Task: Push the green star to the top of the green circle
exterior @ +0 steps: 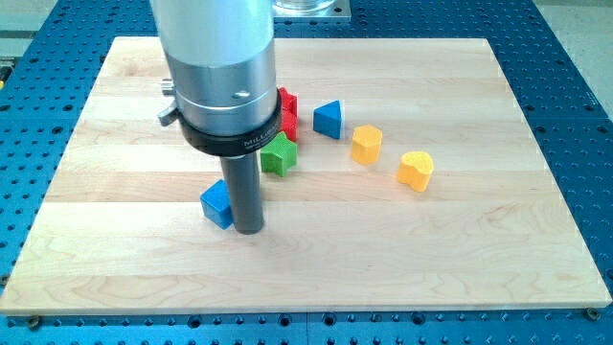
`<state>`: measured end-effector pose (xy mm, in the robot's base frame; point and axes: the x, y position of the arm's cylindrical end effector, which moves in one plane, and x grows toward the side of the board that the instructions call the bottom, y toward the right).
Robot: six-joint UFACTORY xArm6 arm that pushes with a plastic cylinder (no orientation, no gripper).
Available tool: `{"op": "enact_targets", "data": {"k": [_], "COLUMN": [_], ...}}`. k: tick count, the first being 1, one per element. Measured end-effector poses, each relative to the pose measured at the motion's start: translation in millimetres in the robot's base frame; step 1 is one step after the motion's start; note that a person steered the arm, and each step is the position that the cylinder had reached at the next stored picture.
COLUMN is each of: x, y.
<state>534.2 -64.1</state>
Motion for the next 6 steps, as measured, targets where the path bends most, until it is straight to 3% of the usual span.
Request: {"op": "enact_targets", "data": {"k": [2, 4, 5, 6], "x": [-41, -44, -61, -80], "y": [67, 31, 83, 88]}}
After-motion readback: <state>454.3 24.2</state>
